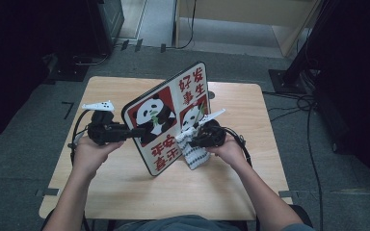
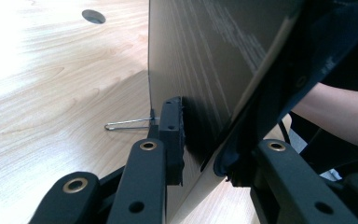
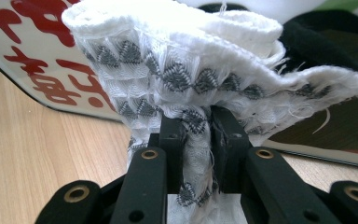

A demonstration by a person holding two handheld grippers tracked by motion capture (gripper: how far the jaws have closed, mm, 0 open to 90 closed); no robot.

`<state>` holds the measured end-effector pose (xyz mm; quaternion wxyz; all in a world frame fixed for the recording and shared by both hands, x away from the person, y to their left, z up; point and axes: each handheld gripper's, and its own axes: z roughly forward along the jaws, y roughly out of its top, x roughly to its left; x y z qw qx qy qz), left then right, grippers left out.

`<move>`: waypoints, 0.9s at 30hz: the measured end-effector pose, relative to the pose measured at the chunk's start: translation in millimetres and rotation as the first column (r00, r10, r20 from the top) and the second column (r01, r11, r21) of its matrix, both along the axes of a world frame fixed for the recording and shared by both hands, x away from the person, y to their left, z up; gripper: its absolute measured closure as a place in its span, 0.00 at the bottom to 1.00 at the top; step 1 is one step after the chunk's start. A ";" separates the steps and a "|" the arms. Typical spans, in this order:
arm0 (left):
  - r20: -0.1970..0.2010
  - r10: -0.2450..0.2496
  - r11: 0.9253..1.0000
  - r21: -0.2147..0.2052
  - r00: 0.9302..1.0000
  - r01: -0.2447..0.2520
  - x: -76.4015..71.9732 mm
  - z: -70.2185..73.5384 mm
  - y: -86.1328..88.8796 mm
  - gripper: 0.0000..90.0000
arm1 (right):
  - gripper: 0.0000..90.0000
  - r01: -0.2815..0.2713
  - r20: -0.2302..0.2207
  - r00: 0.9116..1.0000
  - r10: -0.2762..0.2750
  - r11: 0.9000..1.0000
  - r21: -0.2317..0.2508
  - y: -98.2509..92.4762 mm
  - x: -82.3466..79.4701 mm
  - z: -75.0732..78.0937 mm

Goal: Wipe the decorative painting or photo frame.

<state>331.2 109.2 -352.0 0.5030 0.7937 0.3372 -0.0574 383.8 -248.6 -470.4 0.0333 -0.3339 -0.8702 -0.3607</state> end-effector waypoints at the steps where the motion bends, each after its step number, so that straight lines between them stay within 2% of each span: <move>1: 0.000 0.001 1.000 0.000 1.000 -0.001 0.0 0.0 0.0 0.81 | 0.86 0.000 -0.001 1.000 0.000 1.000 -0.001 -0.1 0.2 0.1; 10: 0.001 0.003 1.000 0.001 1.000 -0.003 -0.2 0.0 -0.1 0.81 | 0.86 0.000 0.007 1.000 0.000 1.000 -0.005 0.8 0.0 7.1; 13: 0.002 0.004 1.000 0.000 1.000 -0.004 -0.1 -0.1 -0.1 0.81 | 0.86 0.000 0.015 1.000 0.000 1.000 0.020 -1.1 0.2 14.4; 20: 0.003 0.006 1.000 -0.002 1.000 -0.006 0.1 -0.3 -0.1 0.81 | 0.86 0.000 0.053 0.999 -0.004 0.997 0.083 -4.3 -1.4 45.6; 27: 0.002 0.008 1.000 -0.002 1.000 -0.008 -0.3 0.0 -0.6 0.81 | 0.86 -0.011 0.102 0.995 0.000 0.994 0.112 -1.2 -4.4 77.6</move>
